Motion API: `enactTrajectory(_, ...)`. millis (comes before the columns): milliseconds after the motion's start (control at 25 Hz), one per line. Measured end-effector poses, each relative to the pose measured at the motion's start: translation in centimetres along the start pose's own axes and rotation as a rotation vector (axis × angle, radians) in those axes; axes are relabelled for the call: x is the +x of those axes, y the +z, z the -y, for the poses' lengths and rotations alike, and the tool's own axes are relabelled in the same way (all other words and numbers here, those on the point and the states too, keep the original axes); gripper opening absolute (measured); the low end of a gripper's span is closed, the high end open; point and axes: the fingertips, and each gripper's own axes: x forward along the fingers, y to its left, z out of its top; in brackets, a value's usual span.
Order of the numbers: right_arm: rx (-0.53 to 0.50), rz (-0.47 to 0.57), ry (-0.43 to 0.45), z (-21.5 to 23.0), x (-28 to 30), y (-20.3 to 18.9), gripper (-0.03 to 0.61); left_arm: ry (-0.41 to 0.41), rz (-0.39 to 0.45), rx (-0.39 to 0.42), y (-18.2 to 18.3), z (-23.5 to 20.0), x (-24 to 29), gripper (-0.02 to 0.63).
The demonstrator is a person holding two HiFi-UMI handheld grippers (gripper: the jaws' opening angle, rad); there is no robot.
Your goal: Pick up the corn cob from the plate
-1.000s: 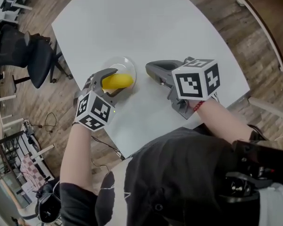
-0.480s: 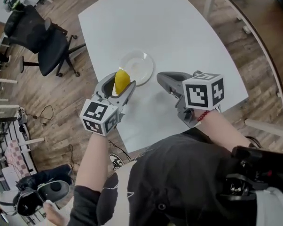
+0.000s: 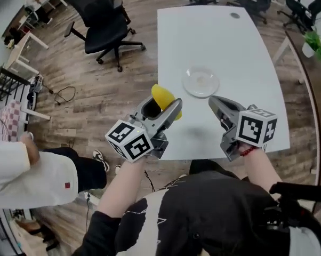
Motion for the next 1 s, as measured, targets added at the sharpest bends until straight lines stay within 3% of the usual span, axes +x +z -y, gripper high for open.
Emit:
enactTrajectory(80,-0.031,-0.013,0.034,-1.9,0.5,-0.6,0.014,0.020,0.071,-0.038,1.0,0.6,-2.5,0.267)
enactTrajectory(360,-0.124,-0.062,0.162,-8.5,0.7,-2.7,0.014,0.093,0.214,-0.048,3.8,3.1,-9.6,0.267)
enactTrajectory(680,-0.153,-0.033,0.329,-15.1,-1.7,-5.4,0.014,0.128,0.348,-0.163,2.8,7.0,-16.1,0.268)
enactTrajectory(1000,-0.246,-0.070,0.376,-17.4,-5.0,-7.7,0.014,0.158,0.498,-0.204,3.1,11.6,-20.4,0.267)
